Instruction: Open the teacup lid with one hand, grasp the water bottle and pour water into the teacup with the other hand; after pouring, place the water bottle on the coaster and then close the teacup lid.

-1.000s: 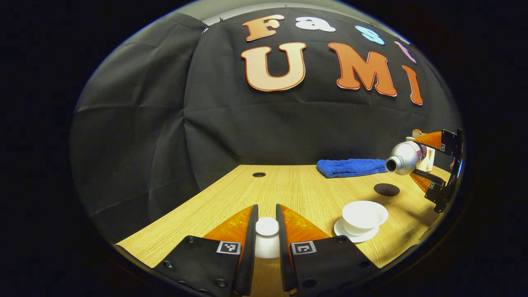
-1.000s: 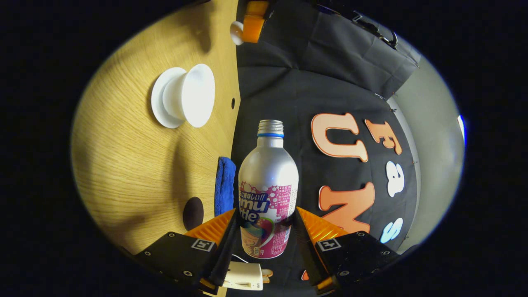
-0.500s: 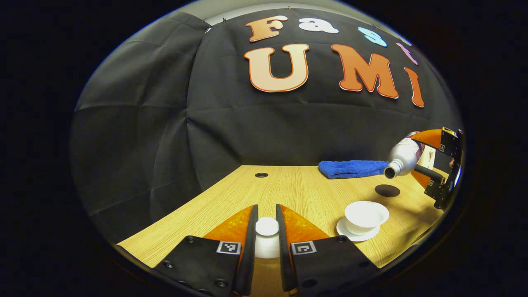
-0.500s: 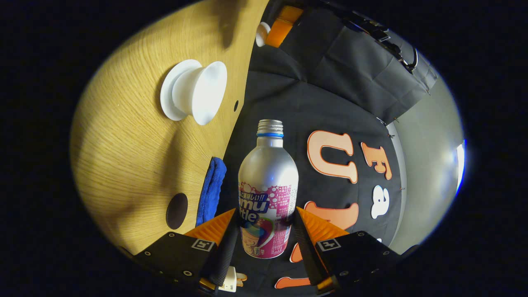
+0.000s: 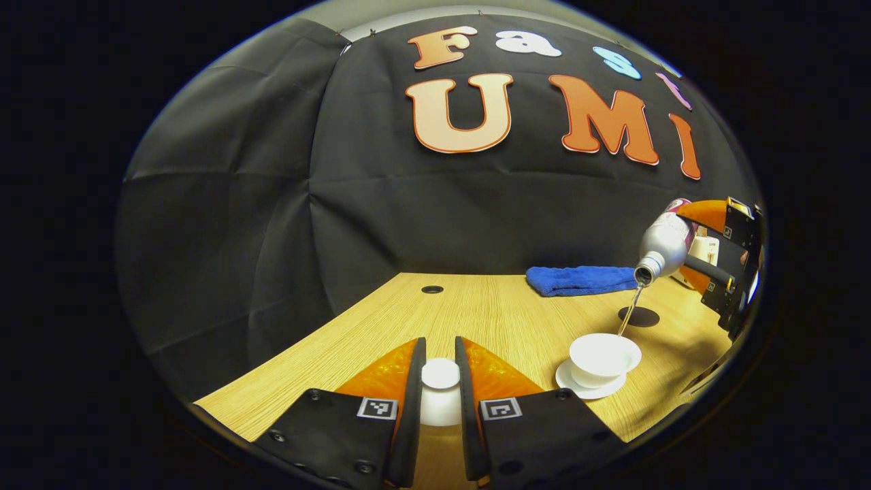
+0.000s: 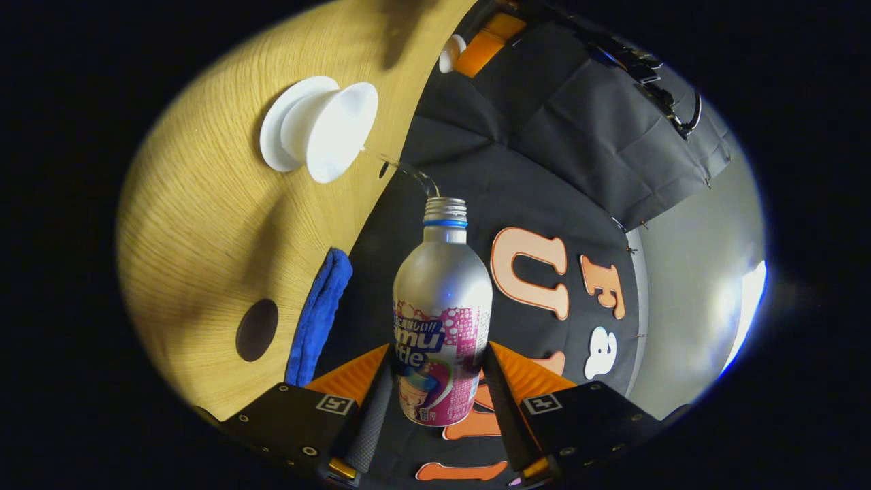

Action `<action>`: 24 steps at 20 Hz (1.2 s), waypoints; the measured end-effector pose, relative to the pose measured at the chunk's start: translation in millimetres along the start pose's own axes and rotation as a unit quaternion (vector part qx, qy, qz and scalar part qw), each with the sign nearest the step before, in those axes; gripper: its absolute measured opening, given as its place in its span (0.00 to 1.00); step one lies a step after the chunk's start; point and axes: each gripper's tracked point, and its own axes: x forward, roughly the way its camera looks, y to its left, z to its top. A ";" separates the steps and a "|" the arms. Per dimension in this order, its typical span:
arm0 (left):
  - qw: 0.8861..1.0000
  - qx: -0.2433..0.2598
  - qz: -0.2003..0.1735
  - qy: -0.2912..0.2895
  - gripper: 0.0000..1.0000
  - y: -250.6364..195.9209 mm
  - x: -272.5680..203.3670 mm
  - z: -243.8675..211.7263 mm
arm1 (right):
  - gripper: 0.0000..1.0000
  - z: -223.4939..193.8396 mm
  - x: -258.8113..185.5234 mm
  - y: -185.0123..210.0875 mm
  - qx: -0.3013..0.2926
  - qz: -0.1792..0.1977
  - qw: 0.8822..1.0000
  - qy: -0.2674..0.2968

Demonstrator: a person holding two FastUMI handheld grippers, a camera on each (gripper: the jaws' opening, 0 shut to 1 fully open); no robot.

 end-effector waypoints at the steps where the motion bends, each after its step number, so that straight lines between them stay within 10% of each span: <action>1: 1.000 0.001 0.000 -0.001 0.30 -0.1 0.9 1.7 | 0.72 -0.4 0.8 -1.6 -0.004 -0.003 1.000 0.000; 24: 1.000 0.003 -0.003 0.000 0.34 -6.4 -1.4 -0.9 | 0.75 8.5 -1.5 -5.5 -0.080 -0.077 0.993 -0.033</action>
